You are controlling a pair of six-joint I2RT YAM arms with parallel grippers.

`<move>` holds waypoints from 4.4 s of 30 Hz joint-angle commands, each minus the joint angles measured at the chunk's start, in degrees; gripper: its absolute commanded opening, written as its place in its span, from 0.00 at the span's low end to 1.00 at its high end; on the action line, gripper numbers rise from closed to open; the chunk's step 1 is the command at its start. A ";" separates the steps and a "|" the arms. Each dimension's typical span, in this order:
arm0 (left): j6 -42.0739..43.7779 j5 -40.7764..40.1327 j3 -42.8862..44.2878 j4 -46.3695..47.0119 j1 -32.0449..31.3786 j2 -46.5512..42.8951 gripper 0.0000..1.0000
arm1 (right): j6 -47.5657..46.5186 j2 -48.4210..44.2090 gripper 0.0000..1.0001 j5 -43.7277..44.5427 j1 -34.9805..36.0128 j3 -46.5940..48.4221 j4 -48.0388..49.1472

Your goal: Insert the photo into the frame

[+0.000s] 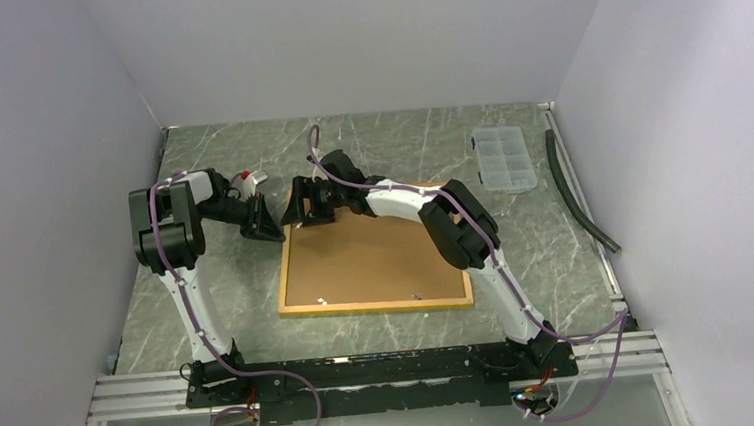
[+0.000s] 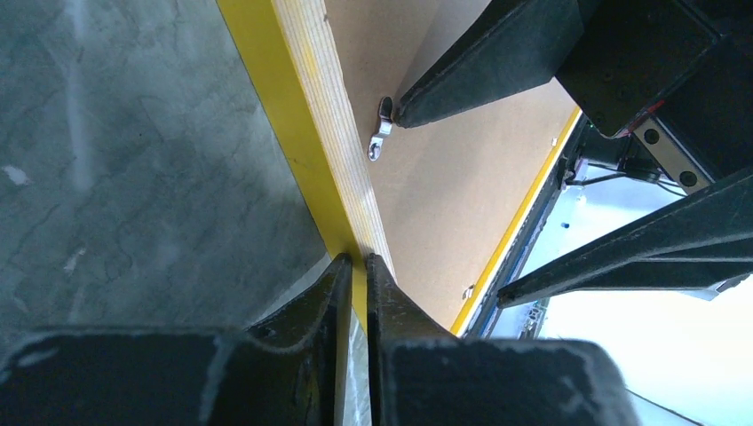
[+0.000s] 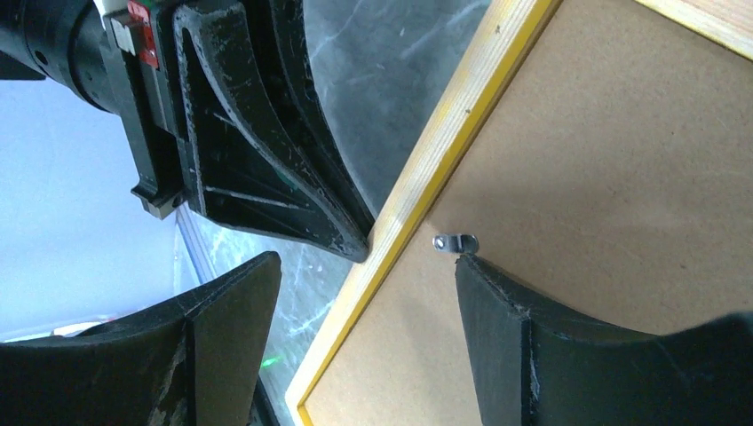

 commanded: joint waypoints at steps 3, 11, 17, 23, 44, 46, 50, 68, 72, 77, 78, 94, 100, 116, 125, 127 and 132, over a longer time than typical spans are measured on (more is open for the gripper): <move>1.36 -0.19 -1.20 1.16 -0.72 0.03 0.13 | 0.97 2.64 0.75 0.16 0.10 2.87 1.05; 2.09 0.04 -1.38 0.83 -0.70 0.14 0.12 | -0.41 2.95 0.75 1.67 0.09 3.80 0.12; 2.52 0.16 -1.48 0.49 -0.66 -0.12 0.11 | 0.56 4.41 0.74 0.37 0.19 5.27 0.42; 2.87 0.14 -1.31 0.23 -0.71 0.04 0.11 | 0.71 5.36 0.74 -0.68 0.47 6.35 0.26; 3.03 0.61 -0.28 -0.31 -0.74 0.07 0.10 | 0.63 7.42 0.70 -7.63 1.03 9.16 0.73; 3.03 0.70 -0.35 -0.42 -0.73 -0.10 0.10 | 0.82 7.51 0.70 -8.78 1.03 9.68 1.40; 3.35 0.81 0.28 -1.63 -0.60 -0.73 0.10 | -0.78 7.18 0.69 -10.05 0.76 12.22 -0.48; 9.30 -12.93 -3.50 -1.14 -0.50 -10.45 0.13 | -11.68 -40.11 0.99 25.16 -18.52 -30.11 -12.06; 10.76 -19.85 -9.13 3.11 -3.52 -13.61 0.13 | -9.19 -51.05 1.00 32.98 -22.99 -46.00 -12.83; 12.69 -23.30 -13.41 4.98 -6.95 -16.58 0.12 | -7.02 -59.48 1.00 32.92 -27.38 -57.79 -8.94; 12.98 -23.54 -14.18 5.01 -7.41 -17.05 0.12 | -7.21 -59.46 1.00 32.31 -28.03 -58.64 -8.17; 16.40 -23.80 -21.47 3.28 -17.09 -22.46 0.11 | -6.96 -34.54 1.00 14.97 -29.72 -41.45 -0.89; 16.87 -21.29 -19.61 1.12 -24.19 -21.25 0.13 | -7.97 -20.99 1.00 12.35 -27.02 -23.26 -6.26; 24.37 -12.42 6.78 -21.82 -12.70 -19.56 0.43 | -16.05 -32.16 1.00 33.56 -26.07 -14.06 -23.25; -0.20 -18.19 25.98 -2.10 -2.78 0.21 0.39 | -3.99 -59.66 1.00 18.21 -23.87 -51.33 -17.95; -1.85 -16.21 28.24 -1.74 -2.82 3.75 0.39 | -0.54 -64.25 1.00 14.27 -23.43 -59.11 -15.76; -3.68 -12.25 26.63 -0.79 -2.77 6.41 0.33 | 5.08 -68.72 1.00 9.67 -22.58 -71.42 -9.03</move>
